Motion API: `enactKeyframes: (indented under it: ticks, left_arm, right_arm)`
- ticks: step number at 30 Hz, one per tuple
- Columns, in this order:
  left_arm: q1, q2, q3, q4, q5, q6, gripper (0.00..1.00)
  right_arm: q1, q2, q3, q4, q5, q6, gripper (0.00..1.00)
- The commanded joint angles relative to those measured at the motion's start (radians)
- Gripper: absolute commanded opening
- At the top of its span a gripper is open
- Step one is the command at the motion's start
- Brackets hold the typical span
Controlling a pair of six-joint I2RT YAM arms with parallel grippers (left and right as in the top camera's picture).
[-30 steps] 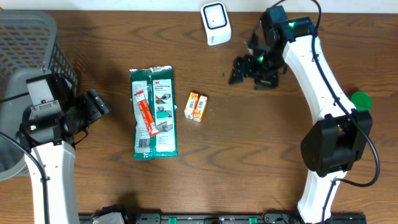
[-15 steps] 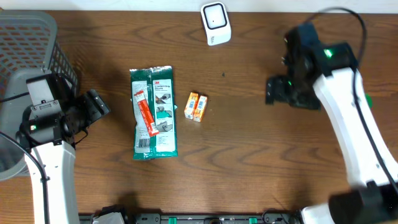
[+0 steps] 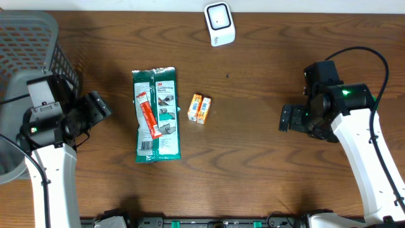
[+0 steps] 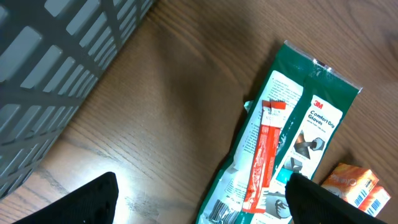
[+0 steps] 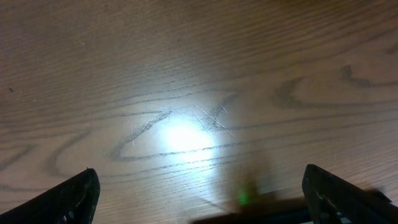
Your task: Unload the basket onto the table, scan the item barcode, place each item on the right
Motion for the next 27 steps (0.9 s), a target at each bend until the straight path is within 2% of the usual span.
enactKeyframes:
  ticks: [1, 27]
  left_arm:
    - [0.002, 0.002, 0.013, -0.002, 0.005, 0.006, 0.88]
    - [0.002, 0.002, 0.013, 0.029, 0.006, 0.005, 0.87]
  right_arm:
    - [-0.002, -0.01, -0.003, 0.002, 0.016, 0.019, 0.99]
    - [-0.002, -0.01, -0.003, 0.002, 0.016, 0.019, 0.99]
